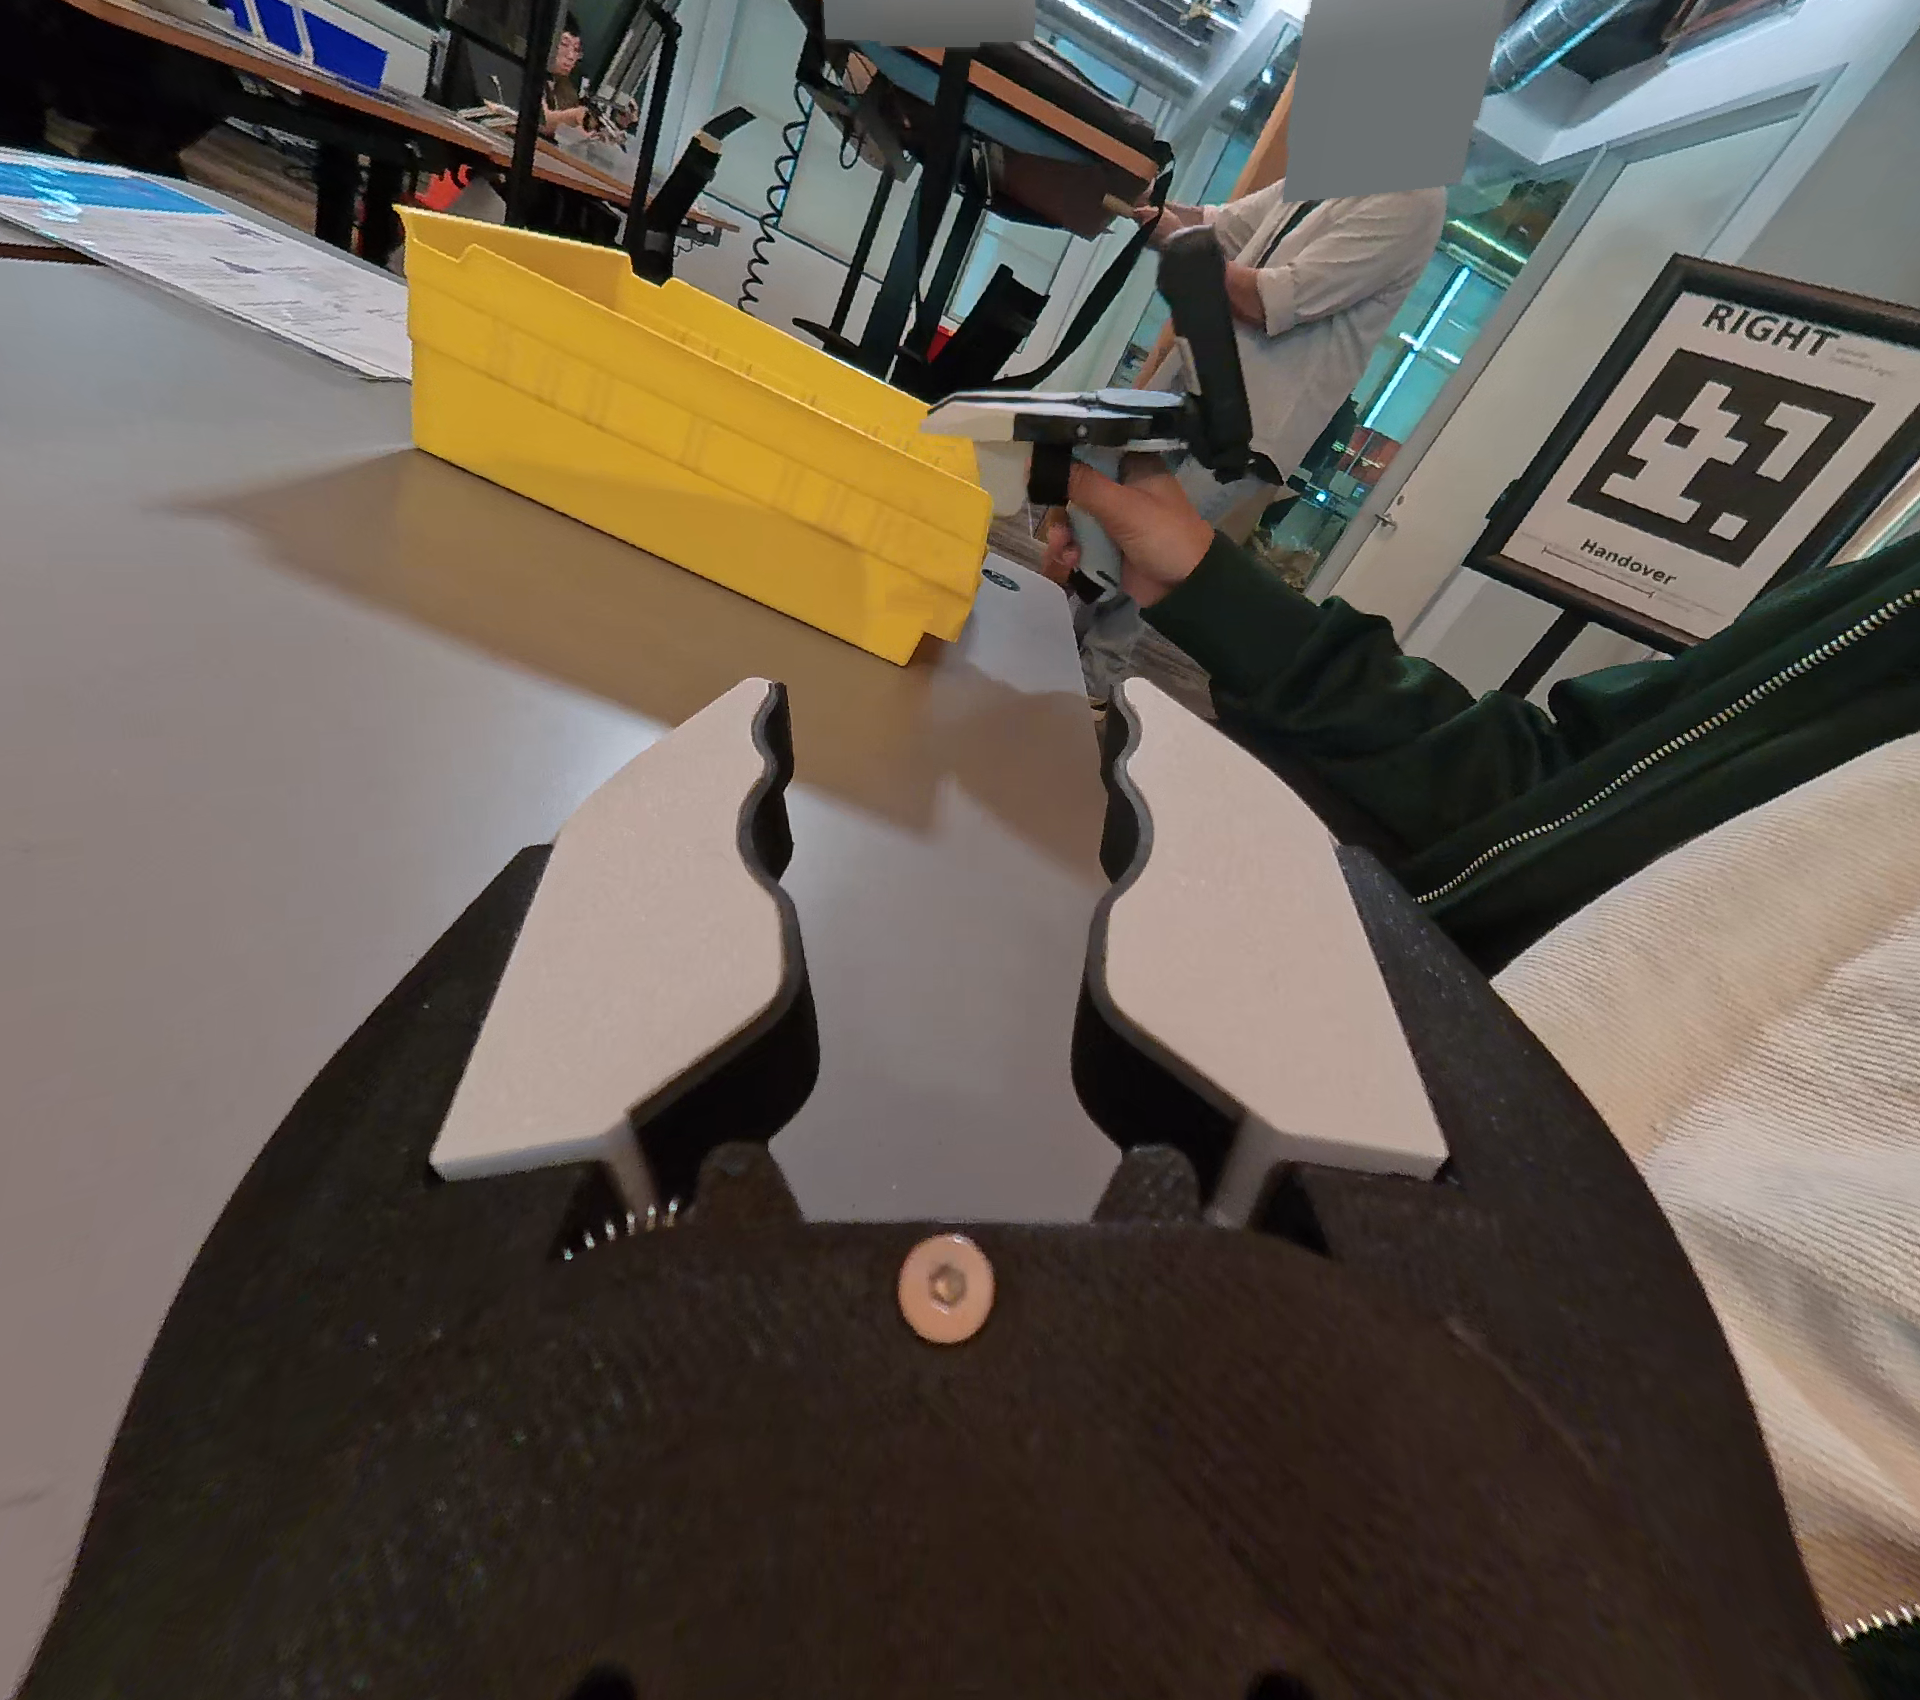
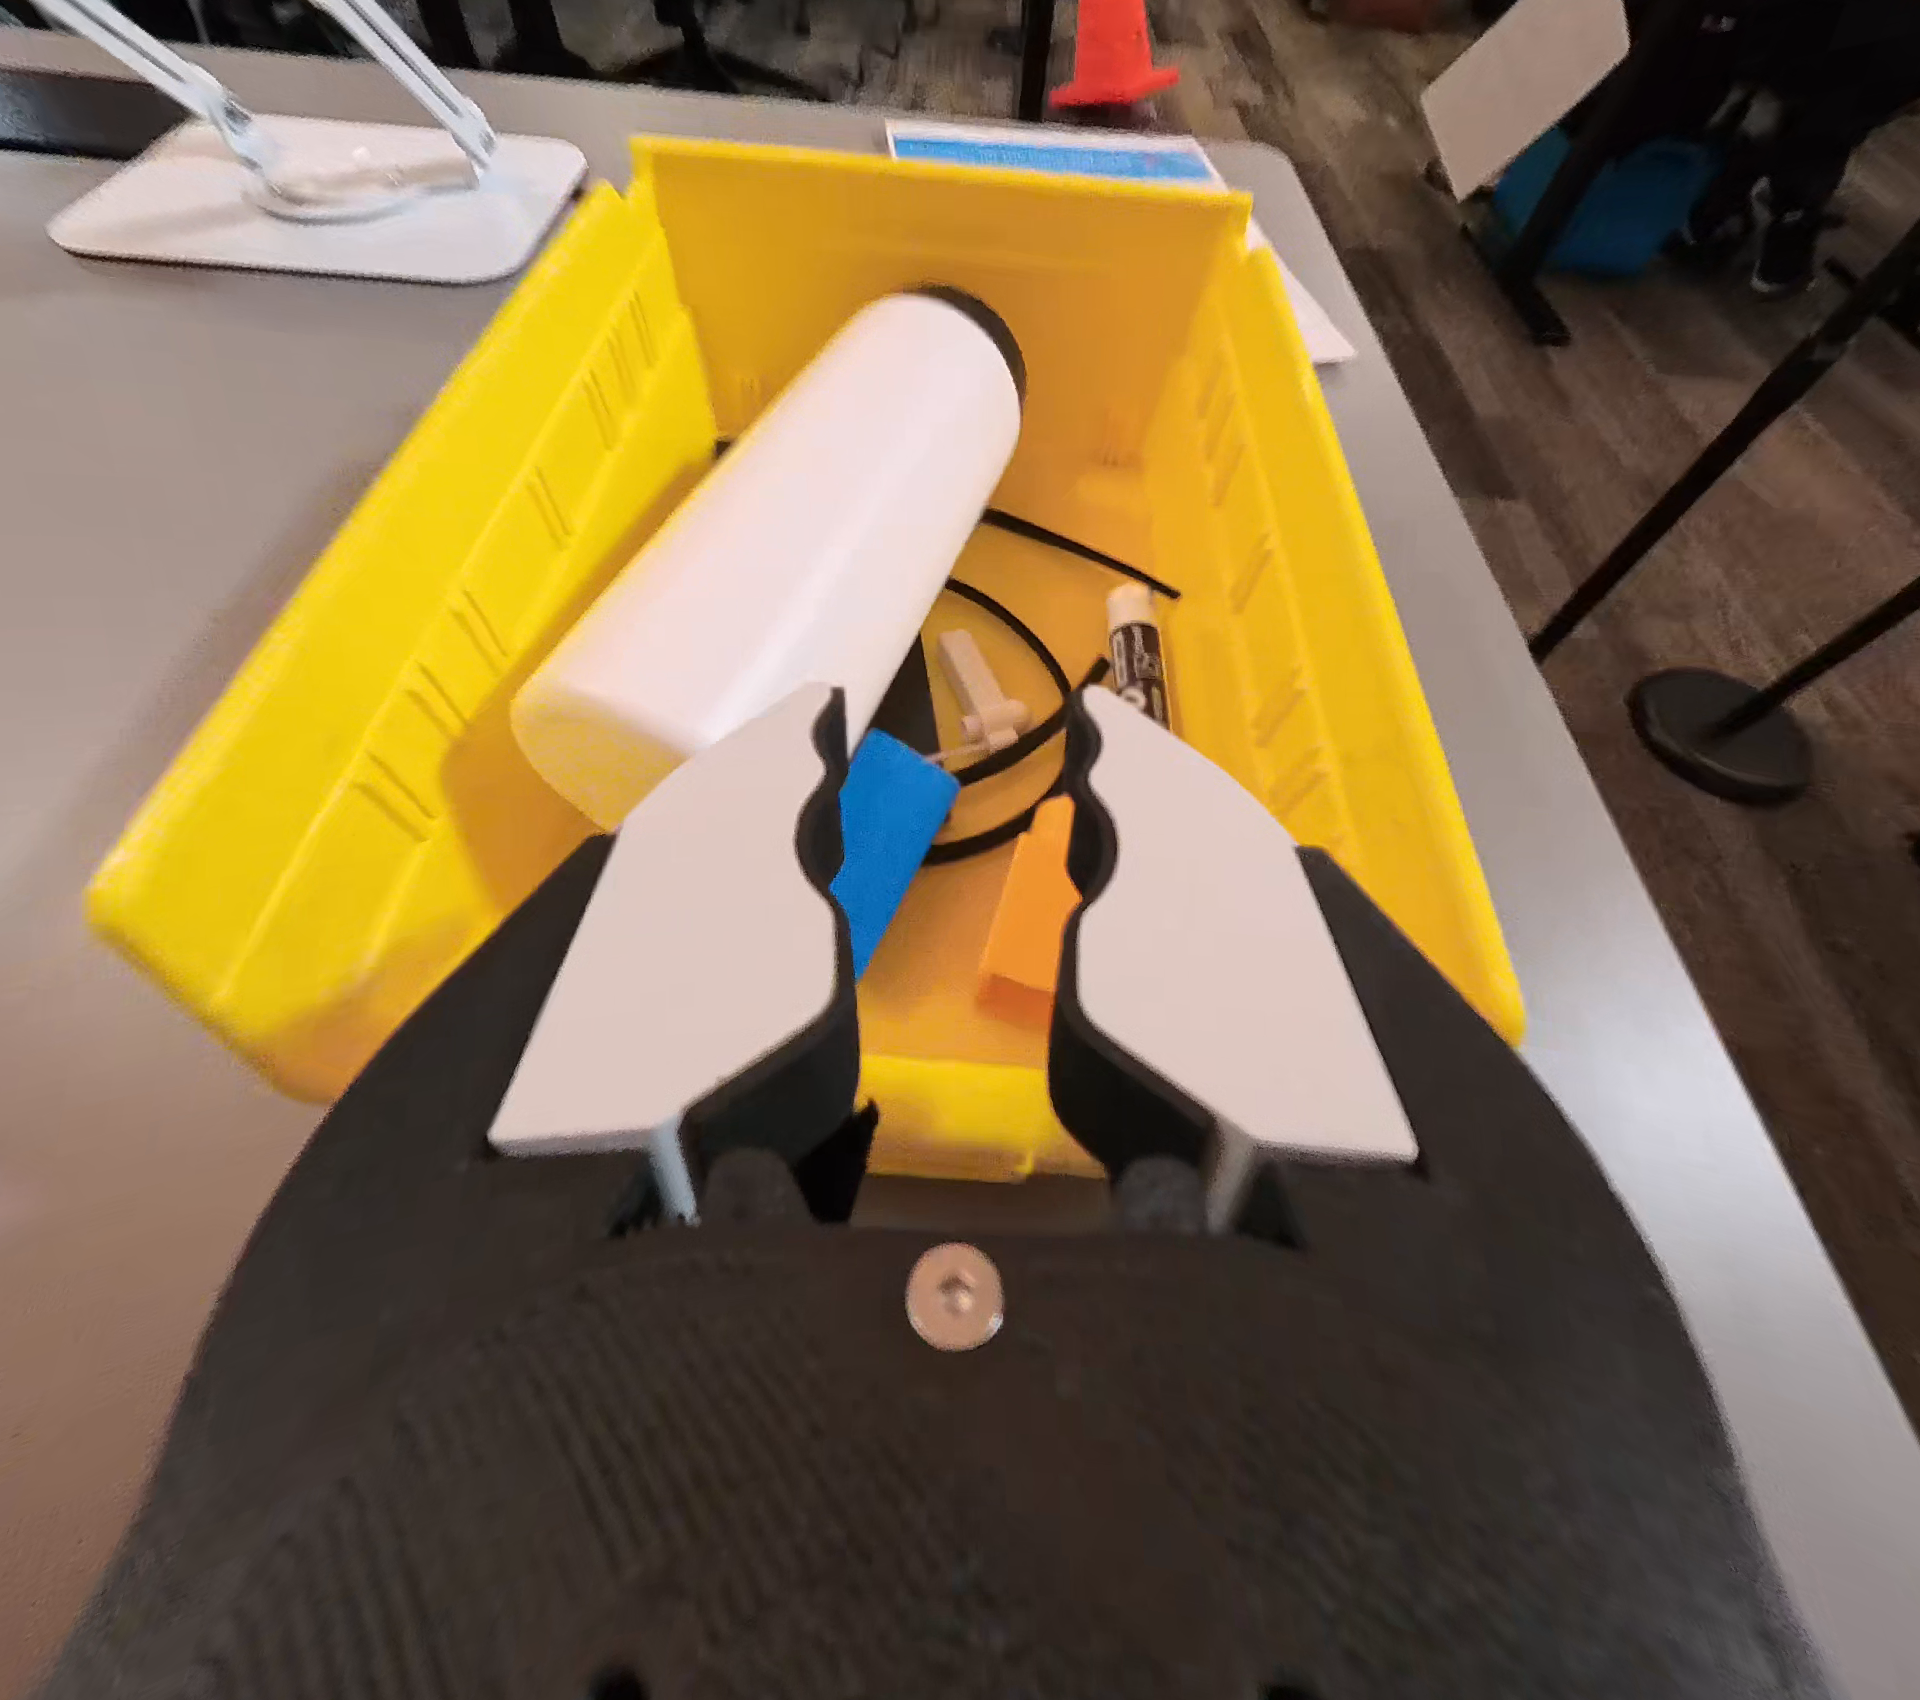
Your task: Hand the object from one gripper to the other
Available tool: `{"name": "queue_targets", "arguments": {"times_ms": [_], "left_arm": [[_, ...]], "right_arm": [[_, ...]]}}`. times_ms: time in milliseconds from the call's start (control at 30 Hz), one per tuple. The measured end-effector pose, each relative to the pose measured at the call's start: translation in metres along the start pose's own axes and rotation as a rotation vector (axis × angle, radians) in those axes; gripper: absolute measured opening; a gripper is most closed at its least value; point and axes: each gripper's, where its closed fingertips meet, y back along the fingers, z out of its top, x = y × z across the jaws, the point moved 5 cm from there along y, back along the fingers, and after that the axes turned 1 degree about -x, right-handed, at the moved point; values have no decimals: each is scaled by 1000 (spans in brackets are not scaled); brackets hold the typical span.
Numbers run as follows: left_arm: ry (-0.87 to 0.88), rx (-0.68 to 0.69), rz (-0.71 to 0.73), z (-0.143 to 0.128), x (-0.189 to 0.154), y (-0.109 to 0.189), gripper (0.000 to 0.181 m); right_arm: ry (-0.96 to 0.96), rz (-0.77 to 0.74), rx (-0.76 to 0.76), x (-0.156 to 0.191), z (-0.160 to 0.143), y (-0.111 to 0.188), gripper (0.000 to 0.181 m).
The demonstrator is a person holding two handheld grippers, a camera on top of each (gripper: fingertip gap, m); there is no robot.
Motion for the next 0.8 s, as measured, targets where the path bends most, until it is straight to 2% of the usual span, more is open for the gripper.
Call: {"name": "queue_targets", "arguments": {"times_ms": [267, 533, 667, 800], "left_arm": [[-1, 4, 1, 0, 0, -1, 58], [-12, 21, 14, 0, -1, 0, 57], [-14, 27, 28, 0, 0, 0, 58], [-11, 32, 45, 1, 2, 1, 58]], "right_arm": [[31, 125, -172, 41, 32, 21, 36], [146, 366, -344, 128, 54, 37, 35], [117, 561, -354, 186, 46, 38, 35], [185, 695, -264, 234, 21, 28, 37]]}}
